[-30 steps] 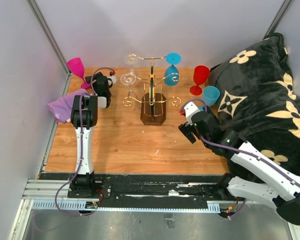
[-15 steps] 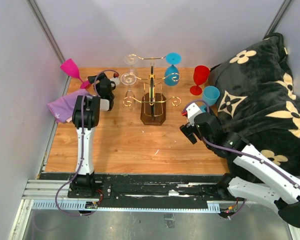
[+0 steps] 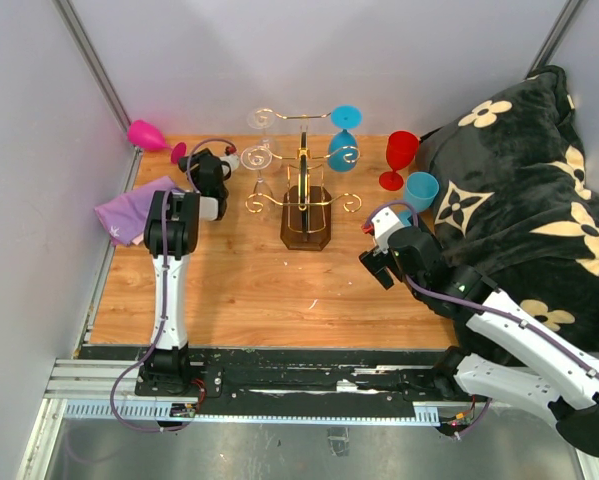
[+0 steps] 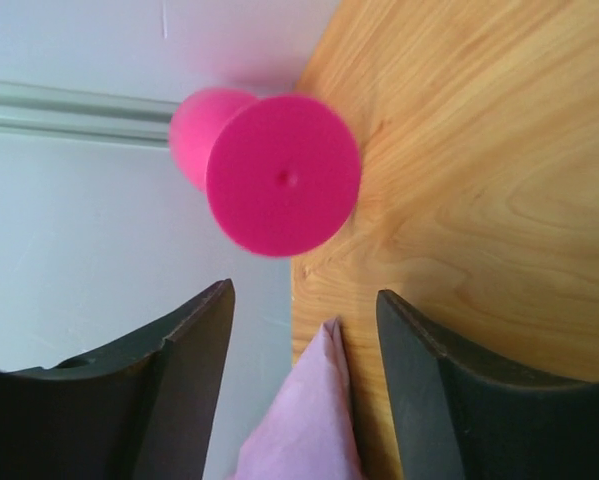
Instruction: Take the wine glass off the wine glass rack
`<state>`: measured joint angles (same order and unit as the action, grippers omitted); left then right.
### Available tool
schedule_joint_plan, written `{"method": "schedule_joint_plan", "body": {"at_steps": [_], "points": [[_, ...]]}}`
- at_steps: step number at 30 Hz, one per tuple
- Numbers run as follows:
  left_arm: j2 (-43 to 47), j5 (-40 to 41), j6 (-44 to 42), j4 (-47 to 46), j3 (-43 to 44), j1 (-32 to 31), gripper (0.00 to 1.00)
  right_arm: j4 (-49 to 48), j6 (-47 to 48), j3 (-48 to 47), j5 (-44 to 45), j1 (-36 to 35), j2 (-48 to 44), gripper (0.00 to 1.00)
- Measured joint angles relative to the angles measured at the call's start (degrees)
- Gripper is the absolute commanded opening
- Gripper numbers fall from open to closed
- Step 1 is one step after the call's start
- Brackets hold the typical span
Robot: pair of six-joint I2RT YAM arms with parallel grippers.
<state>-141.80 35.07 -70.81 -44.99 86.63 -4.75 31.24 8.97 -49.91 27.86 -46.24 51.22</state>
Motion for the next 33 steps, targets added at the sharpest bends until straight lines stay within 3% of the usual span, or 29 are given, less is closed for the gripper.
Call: {"method": "schedule_joint_plan", "body": {"at_steps": [4, 12, 28, 30, 33], "points": [[0.0, 0.4, 4.2, 2.7, 2.4, 1.3, 0.72, -0.2, 0.0, 0.0, -0.3, 0.0, 0.0, 0.98], [0.4, -1.0, 20.4, 19.9, 13.2, 5.6, 0.69, -1.0, 0.0, 0.0, -1.3, 0.0, 1.4, 0.98], [2.8, -16.4, 38.0, 36.7, 23.3, 8.1, 0.7, -1.4, 0.0, 0.0, -1.4, 0.0, 4.8, 0.98], [2.8, -17.7, 39.6, 38.2, 24.2, 8.9, 0.66, -1.4, 0.1, 0.0, -1.4, 0.0, 5.0, 0.98], [2.8, -20.0, 42.2, 40.6, 26.3, 10.5, 0.47, -1.4, 0.1, 0.0, -1.3, 0.0, 5.3, 0.98]]}}
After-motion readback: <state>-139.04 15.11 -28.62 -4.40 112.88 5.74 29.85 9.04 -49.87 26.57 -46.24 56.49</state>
